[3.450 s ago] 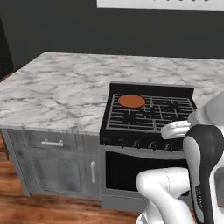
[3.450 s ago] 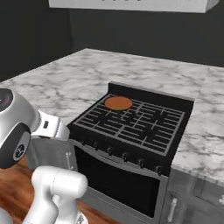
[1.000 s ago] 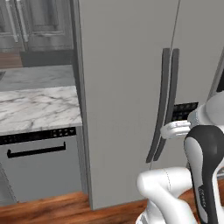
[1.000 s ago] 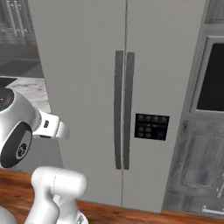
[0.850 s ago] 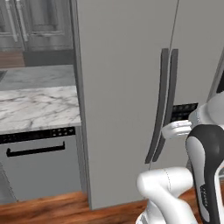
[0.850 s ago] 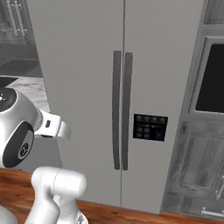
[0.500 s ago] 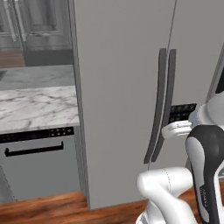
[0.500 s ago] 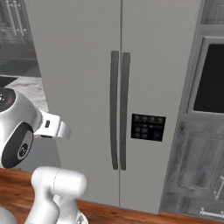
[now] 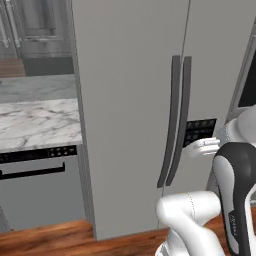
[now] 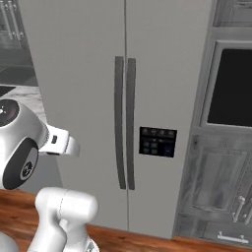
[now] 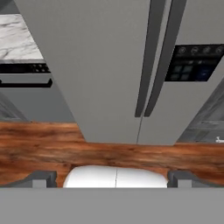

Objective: Retrieve the chicken drumstick from the fridge and place it on the saucepan with marinade on the stove.

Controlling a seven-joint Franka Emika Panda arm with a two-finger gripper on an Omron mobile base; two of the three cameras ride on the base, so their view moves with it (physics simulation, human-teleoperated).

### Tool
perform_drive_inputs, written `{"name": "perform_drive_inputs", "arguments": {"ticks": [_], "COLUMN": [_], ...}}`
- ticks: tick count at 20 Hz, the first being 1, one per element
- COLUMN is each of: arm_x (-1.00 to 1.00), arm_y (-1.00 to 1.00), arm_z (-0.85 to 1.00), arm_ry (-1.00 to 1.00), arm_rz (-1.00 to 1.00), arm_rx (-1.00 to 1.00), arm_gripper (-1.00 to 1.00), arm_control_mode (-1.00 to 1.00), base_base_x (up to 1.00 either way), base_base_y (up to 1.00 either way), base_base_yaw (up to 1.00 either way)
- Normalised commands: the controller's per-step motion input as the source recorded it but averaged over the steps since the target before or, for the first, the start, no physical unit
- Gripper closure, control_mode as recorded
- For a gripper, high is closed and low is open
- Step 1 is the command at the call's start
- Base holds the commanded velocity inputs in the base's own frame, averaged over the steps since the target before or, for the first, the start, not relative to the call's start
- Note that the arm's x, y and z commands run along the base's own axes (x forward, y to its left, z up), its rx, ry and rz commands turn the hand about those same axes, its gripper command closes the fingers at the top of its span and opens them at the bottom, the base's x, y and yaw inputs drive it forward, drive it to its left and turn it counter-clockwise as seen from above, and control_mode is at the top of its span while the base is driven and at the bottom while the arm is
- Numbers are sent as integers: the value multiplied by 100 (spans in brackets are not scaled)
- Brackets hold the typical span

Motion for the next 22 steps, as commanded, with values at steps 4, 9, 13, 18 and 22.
{"name": "perform_drive_inputs", "arguments": {"ticks": [4, 9, 13, 18, 22], "arm_x": [0, 0, 0, 0, 0], "arm_y": [0, 0, 0, 0, 0], "arm_z": [0, 0, 0, 0, 0], "arm_ry": [0, 0, 0, 0, 0], "arm_rz": [0, 0, 0, 0, 0], "arm_rx": [0, 0, 0, 0, 0], "arm_gripper": [-100, -100, -100, -100, -100], "arm_control_mode": [100, 100, 100, 100, 100], "base_base_x": [-33, -53, -67, -20, 1], "base_base_y": [-4, -4, -6, -13, -38], "base_base_yaw": [-5, -7, -8, -11, -10]}}
